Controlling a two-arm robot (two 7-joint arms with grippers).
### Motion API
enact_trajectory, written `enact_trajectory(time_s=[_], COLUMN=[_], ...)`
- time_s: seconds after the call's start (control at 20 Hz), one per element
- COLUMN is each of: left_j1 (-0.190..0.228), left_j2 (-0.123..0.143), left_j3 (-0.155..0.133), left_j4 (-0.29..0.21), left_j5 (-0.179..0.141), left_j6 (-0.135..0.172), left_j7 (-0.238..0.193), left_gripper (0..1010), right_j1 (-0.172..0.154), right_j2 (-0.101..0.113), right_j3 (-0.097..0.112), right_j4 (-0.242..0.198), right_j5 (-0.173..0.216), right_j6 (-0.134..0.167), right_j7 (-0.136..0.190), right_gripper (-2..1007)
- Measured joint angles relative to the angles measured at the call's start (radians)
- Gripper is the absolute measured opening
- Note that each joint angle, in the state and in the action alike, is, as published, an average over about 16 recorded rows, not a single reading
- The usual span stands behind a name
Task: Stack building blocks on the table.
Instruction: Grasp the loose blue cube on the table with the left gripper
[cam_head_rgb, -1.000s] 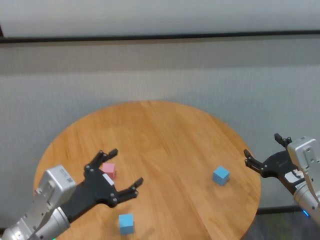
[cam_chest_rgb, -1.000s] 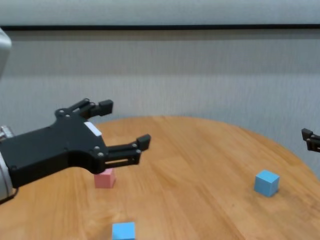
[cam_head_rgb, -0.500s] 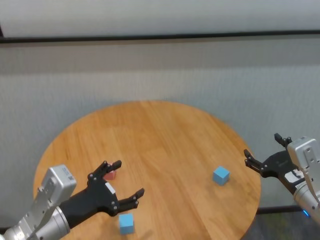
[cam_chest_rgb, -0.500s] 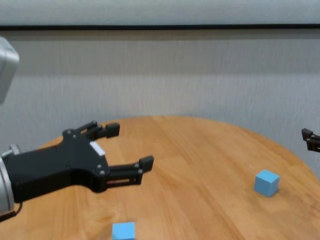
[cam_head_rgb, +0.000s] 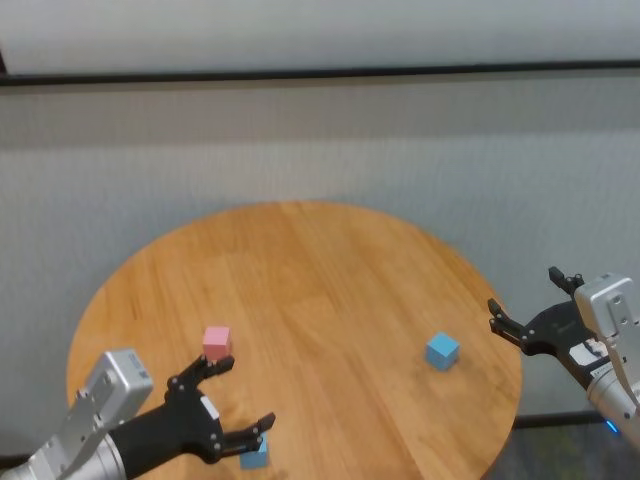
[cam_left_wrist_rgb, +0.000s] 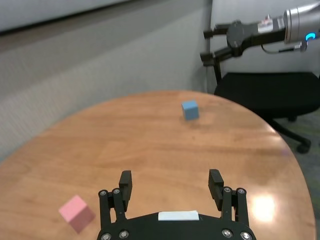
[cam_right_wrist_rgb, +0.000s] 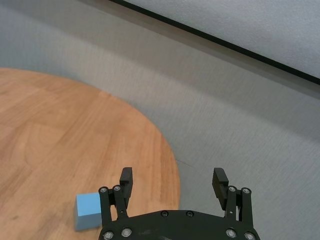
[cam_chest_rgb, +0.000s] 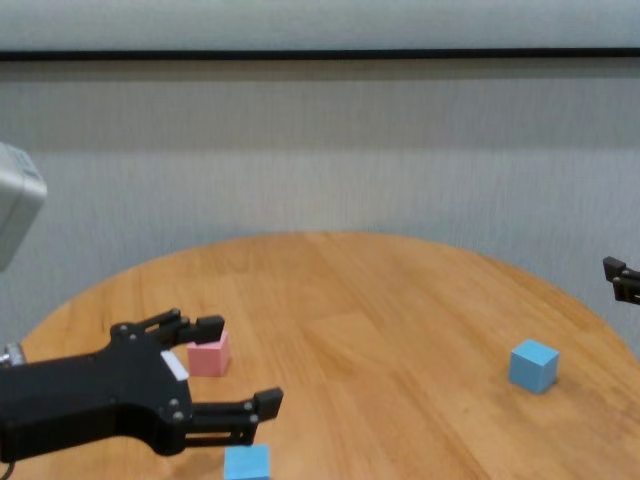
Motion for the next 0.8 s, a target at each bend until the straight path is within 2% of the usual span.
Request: enact_trajectory(time_s=[0.3,0.8], left_j1=[-0.001,-0.009], left_j2=[-0.003,-0.026], left_j3=[0.011,0.031], left_j4=[0.018,0.051], left_j5=[0.015,0.047], left_j6=[0.026,0.061], left_j7=[-0.036,-0.076], left_gripper=[1003,1003], right_j1=[0.000,0.000], right_j2=[0.000,0.000], right_j3=[0.000,0.000], right_j4=[0.000,0.000], right_j5=[0.000,0.000], right_j6=[0.000,0.000], right_j7=[0.000,0.000], right_gripper=[1005,1004])
